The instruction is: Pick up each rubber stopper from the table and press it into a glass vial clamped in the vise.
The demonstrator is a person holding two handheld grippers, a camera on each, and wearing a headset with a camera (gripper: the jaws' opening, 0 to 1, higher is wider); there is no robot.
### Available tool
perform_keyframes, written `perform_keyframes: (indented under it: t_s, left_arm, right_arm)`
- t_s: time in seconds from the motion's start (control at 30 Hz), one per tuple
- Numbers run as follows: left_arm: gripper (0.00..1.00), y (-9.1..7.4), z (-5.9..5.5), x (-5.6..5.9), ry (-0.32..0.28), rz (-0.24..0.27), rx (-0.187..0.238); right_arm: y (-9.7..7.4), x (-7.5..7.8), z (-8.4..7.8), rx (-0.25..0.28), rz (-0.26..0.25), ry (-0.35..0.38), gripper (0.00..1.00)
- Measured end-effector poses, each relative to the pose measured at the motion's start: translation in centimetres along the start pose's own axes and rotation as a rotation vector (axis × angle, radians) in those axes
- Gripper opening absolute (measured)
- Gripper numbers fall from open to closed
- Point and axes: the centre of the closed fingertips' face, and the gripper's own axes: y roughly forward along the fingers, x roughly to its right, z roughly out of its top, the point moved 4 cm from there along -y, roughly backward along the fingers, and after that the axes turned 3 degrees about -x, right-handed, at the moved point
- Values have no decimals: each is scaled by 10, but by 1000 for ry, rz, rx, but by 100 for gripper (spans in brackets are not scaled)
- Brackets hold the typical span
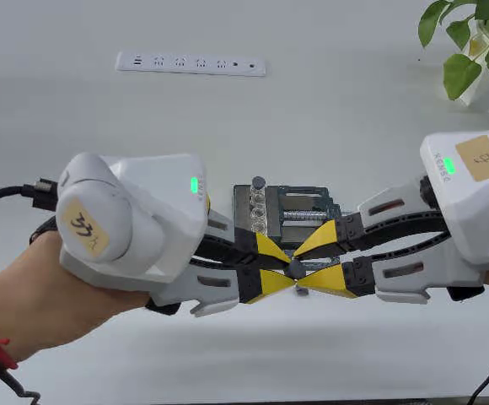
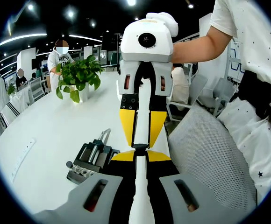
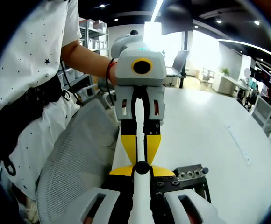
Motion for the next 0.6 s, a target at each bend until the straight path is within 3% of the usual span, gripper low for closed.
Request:
perform_keyframes:
  t_s: [0.6]
  left_arm:
    - [4, 0, -6, -2, 29, 1, -43]
  right_arm:
    - [4, 1, -3, 3, 3, 7, 5]
